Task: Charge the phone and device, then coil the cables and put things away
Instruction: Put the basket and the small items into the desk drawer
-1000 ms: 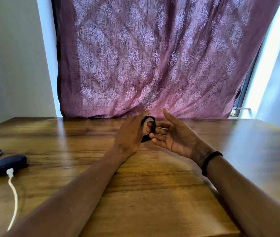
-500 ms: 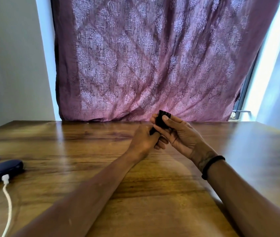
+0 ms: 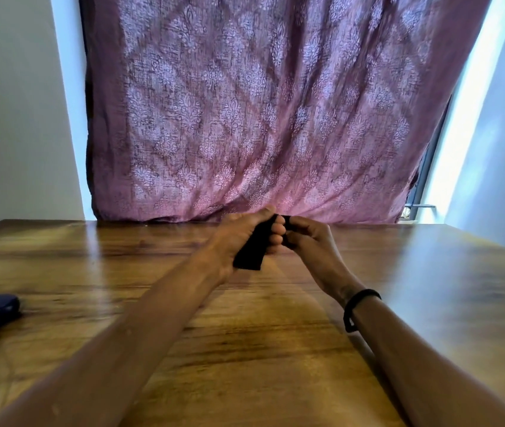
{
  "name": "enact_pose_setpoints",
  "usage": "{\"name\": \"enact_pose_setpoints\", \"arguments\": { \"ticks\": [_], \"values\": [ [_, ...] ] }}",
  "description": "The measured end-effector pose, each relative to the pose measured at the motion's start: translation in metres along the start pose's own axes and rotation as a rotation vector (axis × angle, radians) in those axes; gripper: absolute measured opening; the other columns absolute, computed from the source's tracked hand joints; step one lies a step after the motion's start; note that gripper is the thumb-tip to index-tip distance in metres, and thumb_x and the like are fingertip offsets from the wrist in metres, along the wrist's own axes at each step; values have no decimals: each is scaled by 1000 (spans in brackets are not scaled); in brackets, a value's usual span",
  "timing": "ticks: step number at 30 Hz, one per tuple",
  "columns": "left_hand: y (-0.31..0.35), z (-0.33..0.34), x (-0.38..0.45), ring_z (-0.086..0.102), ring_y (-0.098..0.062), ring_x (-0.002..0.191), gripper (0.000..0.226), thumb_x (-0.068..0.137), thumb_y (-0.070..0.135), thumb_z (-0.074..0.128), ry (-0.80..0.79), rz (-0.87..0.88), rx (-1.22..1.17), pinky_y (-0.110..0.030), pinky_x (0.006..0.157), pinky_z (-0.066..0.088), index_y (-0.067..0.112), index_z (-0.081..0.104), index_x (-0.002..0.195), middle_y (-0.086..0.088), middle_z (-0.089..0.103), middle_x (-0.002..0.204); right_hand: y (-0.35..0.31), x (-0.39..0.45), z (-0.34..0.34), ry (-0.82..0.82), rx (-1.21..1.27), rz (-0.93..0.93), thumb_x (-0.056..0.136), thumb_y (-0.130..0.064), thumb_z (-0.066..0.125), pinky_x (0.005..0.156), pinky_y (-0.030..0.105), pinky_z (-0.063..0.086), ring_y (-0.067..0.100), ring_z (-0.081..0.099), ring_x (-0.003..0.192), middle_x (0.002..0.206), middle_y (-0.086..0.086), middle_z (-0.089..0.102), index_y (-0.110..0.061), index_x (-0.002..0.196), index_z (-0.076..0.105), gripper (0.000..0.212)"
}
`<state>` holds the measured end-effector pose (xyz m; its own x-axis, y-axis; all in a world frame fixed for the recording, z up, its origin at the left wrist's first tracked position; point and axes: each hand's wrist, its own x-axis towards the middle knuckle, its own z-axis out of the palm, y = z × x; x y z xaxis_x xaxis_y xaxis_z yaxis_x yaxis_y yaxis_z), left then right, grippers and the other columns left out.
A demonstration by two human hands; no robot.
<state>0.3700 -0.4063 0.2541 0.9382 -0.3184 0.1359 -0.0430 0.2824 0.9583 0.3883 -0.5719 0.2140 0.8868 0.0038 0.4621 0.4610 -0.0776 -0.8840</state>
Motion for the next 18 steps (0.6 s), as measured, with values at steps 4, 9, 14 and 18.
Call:
{"name": "enact_pose_setpoints", "arguments": {
  "ticks": [4,9,14,18],
  "values": [
    [8,-11,0,64,-9,56,27,100,25,61,73,-4,-168,-22,57,59,5,69,83,-3,69,70,0,-5,16,-160,-47,-11,89,3,42,103,59,55,31,66,93,91,19,67,15,94,64,26],
    [15,-18,2,66,-11,51,23,100,15,61,176,14,-414,-23,55,58,1,68,83,-7,72,66,2,-10,24,-187,-101,-14,95,-8,61,100,47,59,26,75,97,97,13,78,9,101,71,21],
    [14,-23,3,75,-18,70,28,100,10,59,205,48,-501,-28,68,63,-9,63,119,-16,77,87,7,-13,26,-269,-88,47,100,-5,67,99,36,58,25,77,105,107,11,80,-1,114,72,16],
    [9,-37,7,74,-28,102,24,102,17,58,232,102,-411,-44,101,54,-1,63,117,-19,74,110,10,-18,28,-385,33,121,100,-1,65,101,41,57,32,76,107,111,20,78,1,117,69,18]
  ]
}}
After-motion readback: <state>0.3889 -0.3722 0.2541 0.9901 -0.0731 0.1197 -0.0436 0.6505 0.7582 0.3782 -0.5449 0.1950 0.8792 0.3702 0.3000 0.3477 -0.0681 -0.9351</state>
